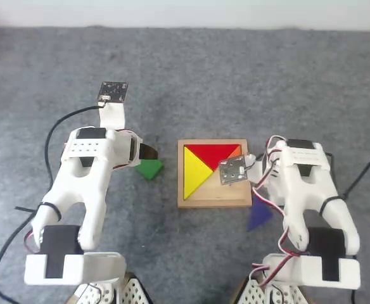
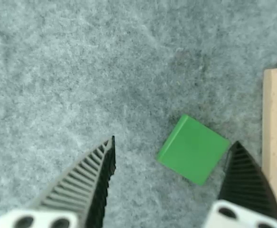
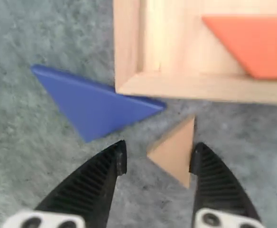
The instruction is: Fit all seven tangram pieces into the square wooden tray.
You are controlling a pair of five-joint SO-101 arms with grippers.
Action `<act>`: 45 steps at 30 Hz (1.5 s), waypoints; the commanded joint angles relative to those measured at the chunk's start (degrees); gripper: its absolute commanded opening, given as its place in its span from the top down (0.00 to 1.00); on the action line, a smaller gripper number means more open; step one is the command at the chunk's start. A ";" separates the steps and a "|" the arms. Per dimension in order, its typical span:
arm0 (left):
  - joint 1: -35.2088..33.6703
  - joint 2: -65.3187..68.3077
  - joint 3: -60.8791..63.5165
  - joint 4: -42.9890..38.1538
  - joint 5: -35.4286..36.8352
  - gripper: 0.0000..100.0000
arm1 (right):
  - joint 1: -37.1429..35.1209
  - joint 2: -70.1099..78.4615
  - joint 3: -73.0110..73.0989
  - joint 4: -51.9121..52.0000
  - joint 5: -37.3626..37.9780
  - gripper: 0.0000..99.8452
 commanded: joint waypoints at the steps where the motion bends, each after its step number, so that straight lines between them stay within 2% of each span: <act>1: 0.26 -0.26 -0.13 -1.05 -0.70 0.65 | 1.45 -0.22 -0.18 -0.92 0.88 0.72; 12: 0.26 -0.26 0.31 -1.14 -0.70 0.65 | 1.19 4.09 -0.26 -2.68 0.97 0.80; 22: 0.26 -0.26 0.31 -1.14 -0.70 0.65 | 1.19 5.67 -0.53 -3.03 0.44 0.81; 25: -0.18 -0.35 0.13 -1.14 -0.70 0.65 | 1.10 4.53 -0.53 -3.38 -2.73 0.81; 29: -4.31 -0.35 -2.24 -0.53 -0.70 0.65 | -0.57 0.40 -0.44 -2.68 -8.97 0.81; 34: -7.38 -0.35 -9.54 8.79 -0.62 0.65 | -3.47 -5.93 -0.44 2.07 -17.05 0.81; 38: -7.74 -0.26 -11.30 10.81 -0.62 0.65 | -4.18 -9.98 -0.44 3.38 -20.66 0.81; 41: -7.74 -0.26 -11.21 10.73 -0.62 0.65 | -3.82 -11.21 0.00 3.38 -19.87 0.81; 45: -7.82 -0.26 -10.77 10.73 -0.62 0.65 | -2.42 -9.27 2.11 2.59 -11.87 0.79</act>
